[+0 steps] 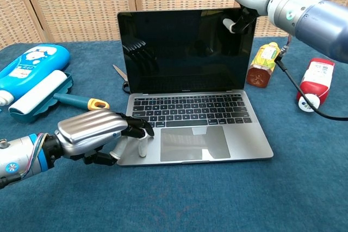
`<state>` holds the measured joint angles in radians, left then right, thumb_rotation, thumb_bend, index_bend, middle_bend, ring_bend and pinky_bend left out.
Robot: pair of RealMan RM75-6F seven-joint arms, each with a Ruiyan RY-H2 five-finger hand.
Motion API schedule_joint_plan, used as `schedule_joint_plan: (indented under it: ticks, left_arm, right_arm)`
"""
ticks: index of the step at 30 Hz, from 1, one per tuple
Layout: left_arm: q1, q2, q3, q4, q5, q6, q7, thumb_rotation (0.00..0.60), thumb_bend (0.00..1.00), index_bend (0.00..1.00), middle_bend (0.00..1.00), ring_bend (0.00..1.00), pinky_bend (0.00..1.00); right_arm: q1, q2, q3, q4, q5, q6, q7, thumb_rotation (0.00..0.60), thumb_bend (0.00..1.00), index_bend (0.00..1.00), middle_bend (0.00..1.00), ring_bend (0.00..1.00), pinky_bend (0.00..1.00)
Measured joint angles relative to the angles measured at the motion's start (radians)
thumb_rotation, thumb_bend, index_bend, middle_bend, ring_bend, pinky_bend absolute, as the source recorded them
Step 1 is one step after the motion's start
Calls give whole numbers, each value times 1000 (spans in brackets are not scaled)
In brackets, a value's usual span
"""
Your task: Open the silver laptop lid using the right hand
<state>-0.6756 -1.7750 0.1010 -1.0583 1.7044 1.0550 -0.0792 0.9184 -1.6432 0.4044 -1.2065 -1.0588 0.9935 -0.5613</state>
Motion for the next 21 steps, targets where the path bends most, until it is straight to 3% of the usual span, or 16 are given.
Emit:
schedule_joint_plan:
  ticks: [10, 17, 18, 20, 21]
  left_arm:
    - [4, 27, 0, -25, 5, 35, -16, 600, 909, 422, 228, 294, 281]
    - [19, 75, -4, -56, 34, 142, -34, 600, 873, 290, 161, 240, 206]
    - [22, 86, -4, -61, 39, 159, -40, 600, 844, 281, 150, 229, 199]
    - [31, 113, -6, -73, 50, 198, -41, 600, 683, 255, 121, 197, 178]
    - [36, 125, -6, -78, 54, 215, -34, 600, 529, 227, 96, 168, 157]
  right_arm:
    - [-7, 35, -3, -86, -2, 32, 37, 600, 674, 124, 76, 0, 0]
    - [-41, 95, -8, -223, -44, 69, 122, 600, 642, 124, 72, 0, 0]
    - [-52, 111, -12, -248, -59, 81, 140, 600, 637, 124, 71, 0, 0]
    - [-69, 136, -16, -285, -79, 100, 165, 600, 597, 120, 67, 0, 0]
    - [-82, 155, -19, -309, -93, 114, 181, 600, 557, 117, 65, 0, 0]
